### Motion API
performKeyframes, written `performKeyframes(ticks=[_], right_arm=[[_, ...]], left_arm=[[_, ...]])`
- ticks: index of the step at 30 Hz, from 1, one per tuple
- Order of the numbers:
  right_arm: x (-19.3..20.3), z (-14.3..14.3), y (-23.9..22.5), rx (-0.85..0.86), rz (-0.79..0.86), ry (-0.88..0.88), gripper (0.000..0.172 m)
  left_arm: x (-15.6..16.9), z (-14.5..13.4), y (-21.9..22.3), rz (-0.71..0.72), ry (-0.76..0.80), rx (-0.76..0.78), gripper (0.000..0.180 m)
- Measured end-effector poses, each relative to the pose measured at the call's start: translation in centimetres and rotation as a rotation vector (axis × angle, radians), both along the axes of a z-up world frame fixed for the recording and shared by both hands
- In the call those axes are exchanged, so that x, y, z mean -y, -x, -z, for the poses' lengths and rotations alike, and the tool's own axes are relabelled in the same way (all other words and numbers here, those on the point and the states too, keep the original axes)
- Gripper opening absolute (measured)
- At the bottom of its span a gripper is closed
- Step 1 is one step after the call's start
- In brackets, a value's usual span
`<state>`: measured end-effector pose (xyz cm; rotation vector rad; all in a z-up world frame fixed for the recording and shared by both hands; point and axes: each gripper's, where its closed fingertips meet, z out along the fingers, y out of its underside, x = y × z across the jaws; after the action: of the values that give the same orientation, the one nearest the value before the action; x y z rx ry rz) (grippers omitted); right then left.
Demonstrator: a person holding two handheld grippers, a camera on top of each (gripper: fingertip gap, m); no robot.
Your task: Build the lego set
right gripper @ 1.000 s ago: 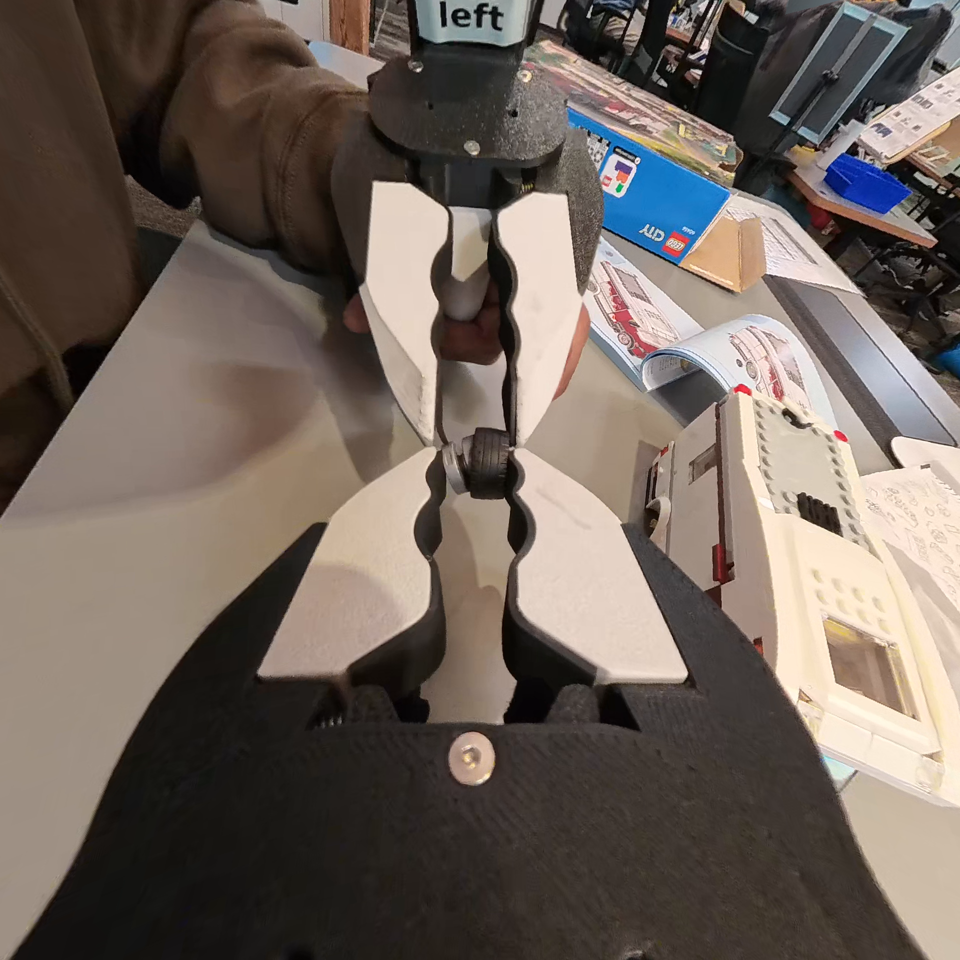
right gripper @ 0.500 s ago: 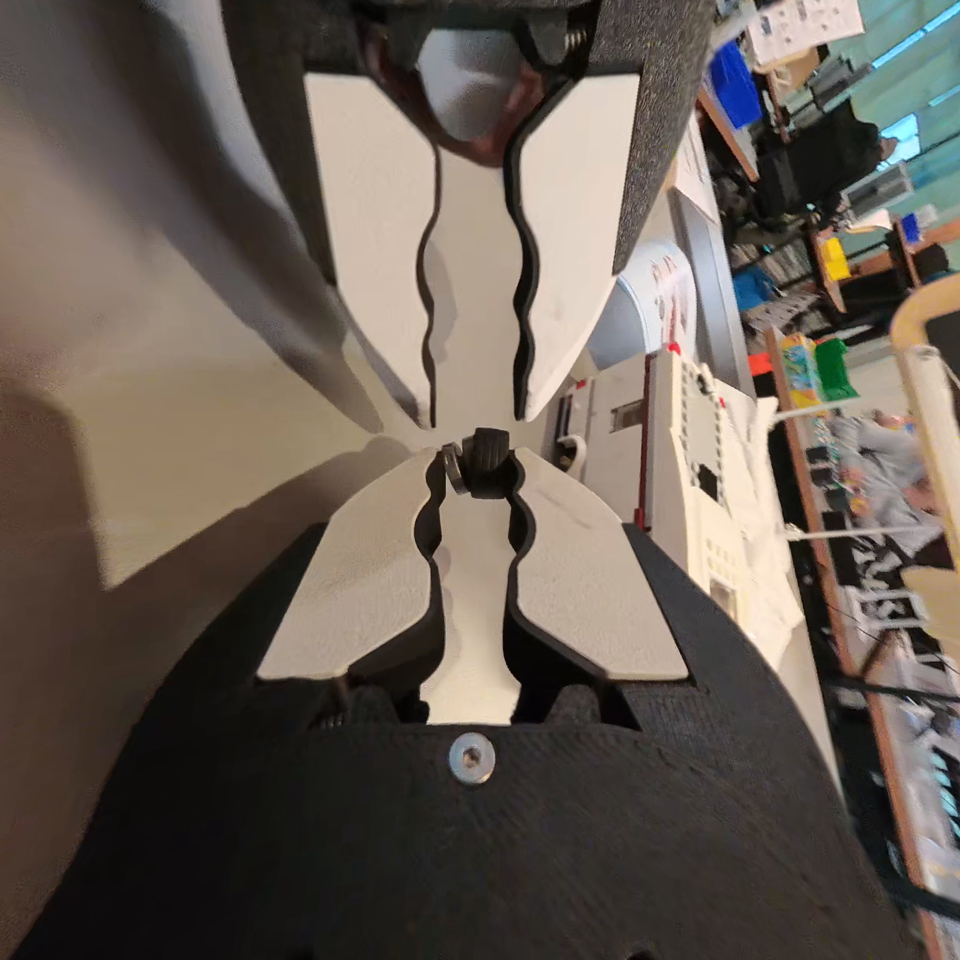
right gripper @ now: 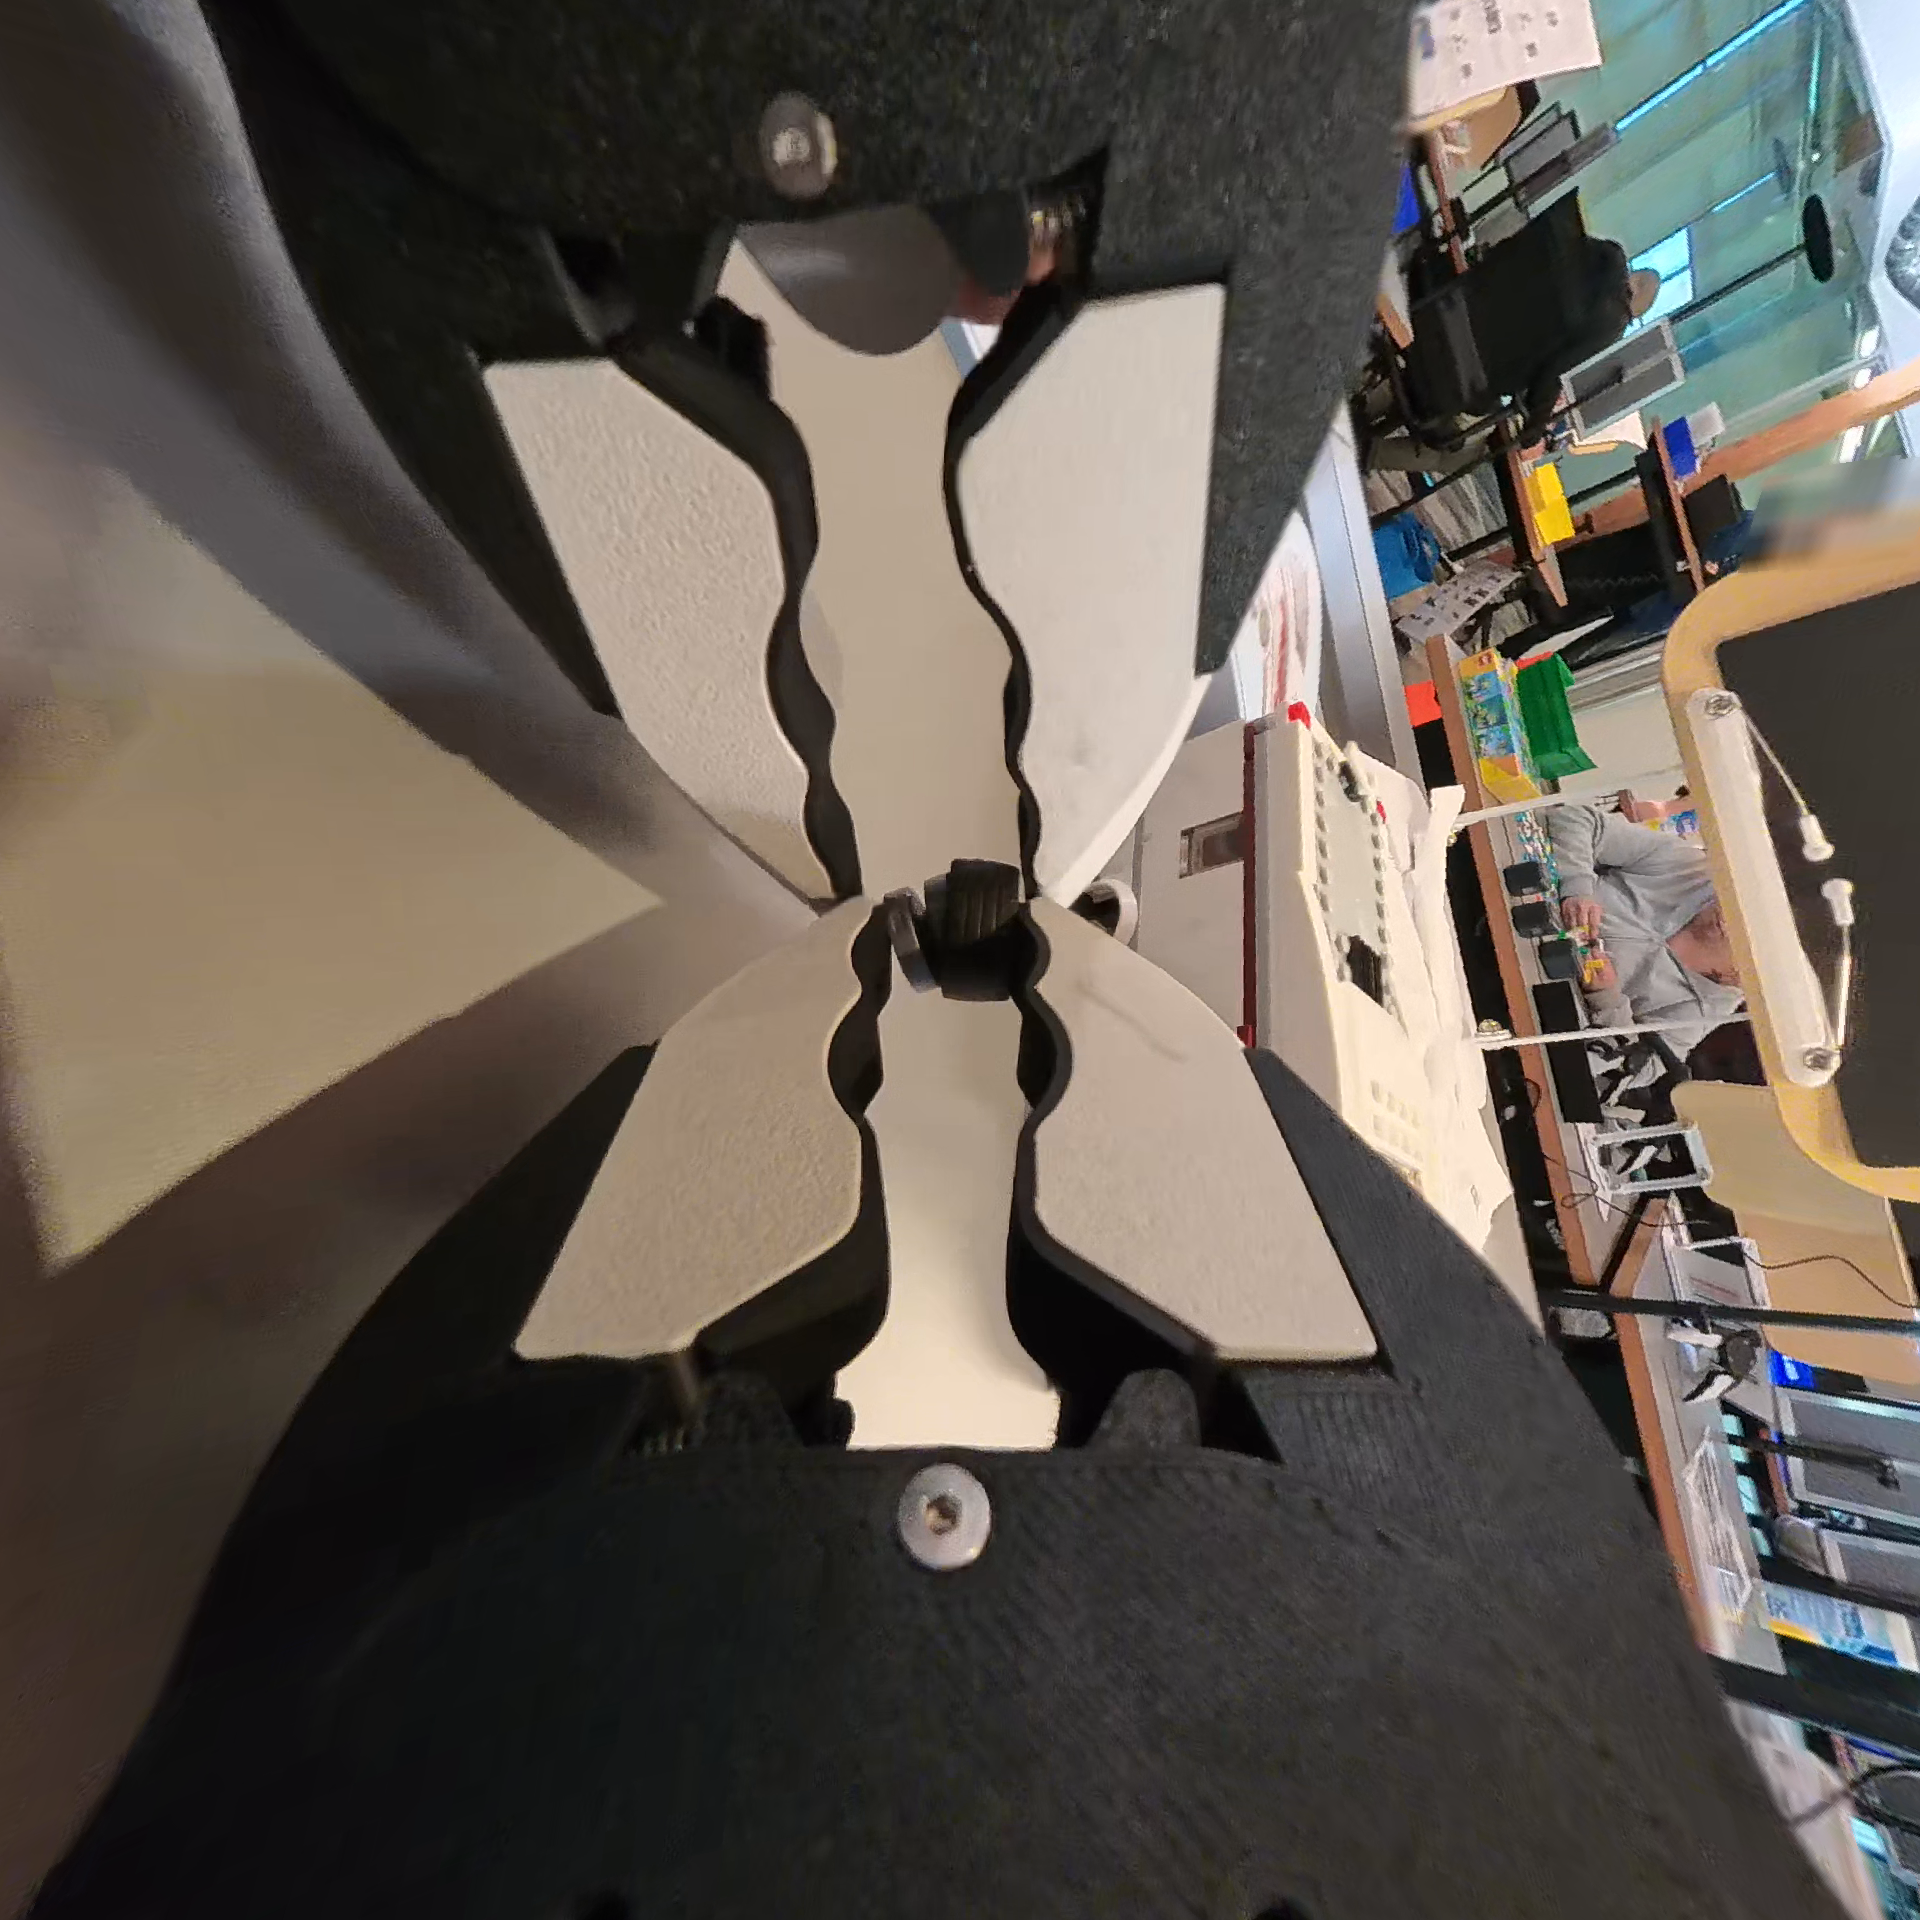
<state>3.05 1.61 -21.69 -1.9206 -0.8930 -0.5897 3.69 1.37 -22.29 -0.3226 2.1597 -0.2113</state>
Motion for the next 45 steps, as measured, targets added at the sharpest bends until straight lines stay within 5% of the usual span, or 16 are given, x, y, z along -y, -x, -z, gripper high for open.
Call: performKeyframes(ticks=[17, 20, 34, 45], right_arm=[[-0.1, 0.0, -0.1, 0.025, -0.011, -0.016, 0.021], [-0.2, 0.1, 0.1, 0.019, -0.003, -0.011, 0.027], [-0.2, -0.5, -0.2, 0.060, -0.012, -0.059, 0.021], [0.1, -1.0, 0.2, -0.013, -0.071, -0.055, 0.021]], left_arm=[[-0.5, -0.1, -0.6, -0.007, -0.180, 0.124, 0.031], [-1.1, -0.2, -1.0, -0.019, -0.253, 0.167, 0.013], [-0.7, -0.6, -1.1, 0.028, -0.218, 0.195, 0.032], [-0.3, -1.9, -1.0, 0.041, -0.207, 0.258, 0.013]])
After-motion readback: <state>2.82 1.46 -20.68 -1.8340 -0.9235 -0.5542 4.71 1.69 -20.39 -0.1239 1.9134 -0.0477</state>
